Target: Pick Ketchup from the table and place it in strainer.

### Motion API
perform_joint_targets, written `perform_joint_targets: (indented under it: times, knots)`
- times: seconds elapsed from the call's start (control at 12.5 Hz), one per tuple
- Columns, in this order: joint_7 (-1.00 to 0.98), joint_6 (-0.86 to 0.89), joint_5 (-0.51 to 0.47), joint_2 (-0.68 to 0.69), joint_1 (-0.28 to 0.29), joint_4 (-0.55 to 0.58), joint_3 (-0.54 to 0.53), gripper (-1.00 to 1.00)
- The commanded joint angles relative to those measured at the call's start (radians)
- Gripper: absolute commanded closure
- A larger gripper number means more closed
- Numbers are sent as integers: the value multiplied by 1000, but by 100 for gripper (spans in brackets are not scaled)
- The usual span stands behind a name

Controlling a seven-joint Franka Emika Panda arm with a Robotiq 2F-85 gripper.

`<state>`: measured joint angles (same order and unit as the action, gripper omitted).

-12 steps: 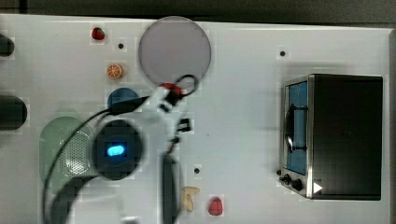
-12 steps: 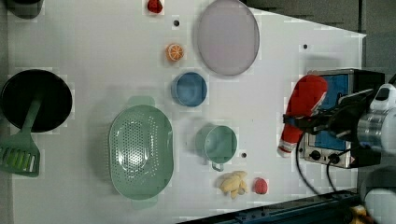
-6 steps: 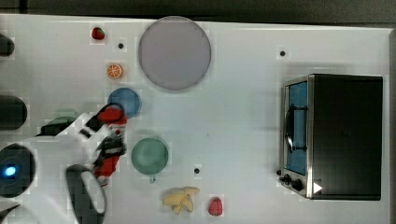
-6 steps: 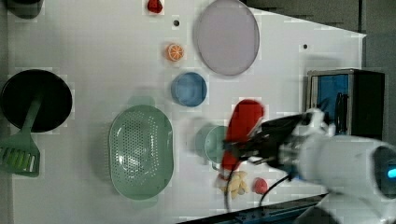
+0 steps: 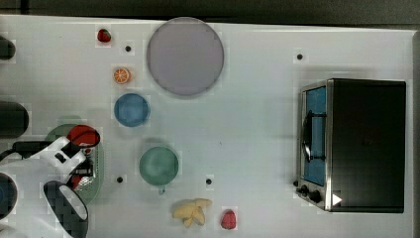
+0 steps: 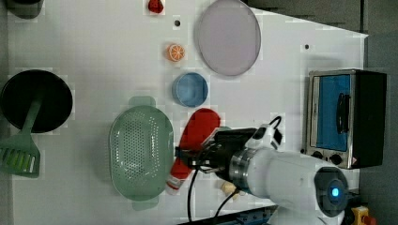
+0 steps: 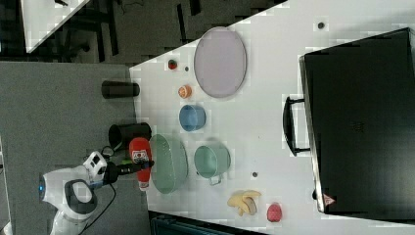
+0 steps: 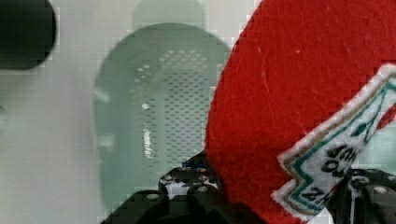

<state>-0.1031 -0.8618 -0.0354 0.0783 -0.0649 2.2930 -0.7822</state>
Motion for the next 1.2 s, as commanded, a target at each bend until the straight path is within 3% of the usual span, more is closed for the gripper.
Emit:
perform_joint_targets:
  times: [0.08,0.48,0.72,0.8,0.96,1.2]
  knots:
    - [162,-65,5,83,4,-24,-6,-21]
    - [164,-233,19,265,21,-24,-1,-27]
    - [164,-287,84,329,21,-26,5,-90]
    - [164,-290,86,321,21,-27,5,-100]
    - [184,-264,84,268,9,-39,6,-100]
    - [238,-79,79,125,-36,-89,7,-100]
